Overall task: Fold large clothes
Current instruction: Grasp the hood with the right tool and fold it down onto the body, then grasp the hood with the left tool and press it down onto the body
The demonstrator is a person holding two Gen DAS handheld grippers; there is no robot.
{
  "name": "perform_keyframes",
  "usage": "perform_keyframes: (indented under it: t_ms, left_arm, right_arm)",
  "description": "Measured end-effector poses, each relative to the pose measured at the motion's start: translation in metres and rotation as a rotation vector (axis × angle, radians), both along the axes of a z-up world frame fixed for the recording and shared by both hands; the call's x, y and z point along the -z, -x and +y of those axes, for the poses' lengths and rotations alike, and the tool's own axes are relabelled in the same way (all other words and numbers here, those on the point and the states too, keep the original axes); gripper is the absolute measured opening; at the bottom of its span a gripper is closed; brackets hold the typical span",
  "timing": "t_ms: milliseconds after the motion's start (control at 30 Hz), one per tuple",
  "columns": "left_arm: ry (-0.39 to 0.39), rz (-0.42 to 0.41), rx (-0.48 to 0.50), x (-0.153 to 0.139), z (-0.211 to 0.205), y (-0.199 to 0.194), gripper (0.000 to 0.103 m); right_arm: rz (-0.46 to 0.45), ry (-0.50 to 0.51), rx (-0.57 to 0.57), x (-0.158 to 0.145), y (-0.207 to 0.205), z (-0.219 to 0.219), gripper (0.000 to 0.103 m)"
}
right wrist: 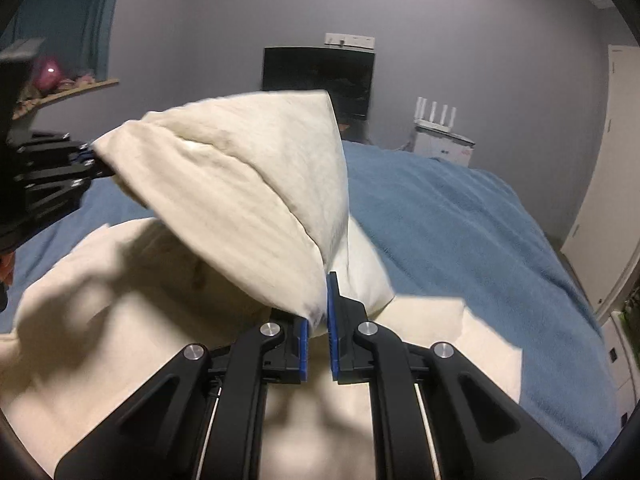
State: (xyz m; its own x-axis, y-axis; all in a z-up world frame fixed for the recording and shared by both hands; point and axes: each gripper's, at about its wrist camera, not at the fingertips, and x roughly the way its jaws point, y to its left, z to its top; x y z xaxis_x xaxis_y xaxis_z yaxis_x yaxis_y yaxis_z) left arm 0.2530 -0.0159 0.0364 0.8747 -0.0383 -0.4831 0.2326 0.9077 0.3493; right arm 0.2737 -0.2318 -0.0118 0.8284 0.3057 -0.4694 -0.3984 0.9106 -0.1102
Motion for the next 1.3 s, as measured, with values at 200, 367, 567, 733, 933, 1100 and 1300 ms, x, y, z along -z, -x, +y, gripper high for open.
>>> perform_keyframes:
  t_ms: [200, 367, 567, 733, 933, 1100, 1300]
  left_arm:
    - [0.068, 0.132, -0.009, 0.042, 0.016, 0.036, 0.001]
    - [0.085, 0.280, -0.045, 0.093, 0.030, 0.010, 0.001]
    - [0.118, 0.311, -0.030, 0.100, 0.039, -0.017, 0.002]
    - [0.135, 0.334, 0.012, 0.099, 0.044, -0.024, 0.003]
    - [0.181, 0.347, 0.033, 0.091, 0.048, -0.023, 0.012]
    - [0.216, 0.316, 0.071, 0.063, 0.058, 0.000, 0.066]
    - [0.377, 0.199, 0.073, 0.018, 0.064, -0.001, 0.066]
  right_arm:
    - [0.042, 0.093, -0.042, 0.019, 0.009, 0.020, 0.006]
    - [0.087, 0.189, -0.024, 0.038, 0.002, 0.034, 0.007]
    - [0.143, 0.191, -0.059, 0.029, 0.004, 0.033, 0.041]
    - [0.134, 0.112, -0.146, 0.015, 0.026, 0.026, 0.055]
    - [0.144, -0.057, -0.081, -0.017, 0.000, 0.032, 0.055]
    - [0.146, -0.094, -0.020, -0.029, -0.019, 0.029, 0.055]
    - [0.181, -0.120, 0.058, -0.016, -0.036, 0.025, 0.055]
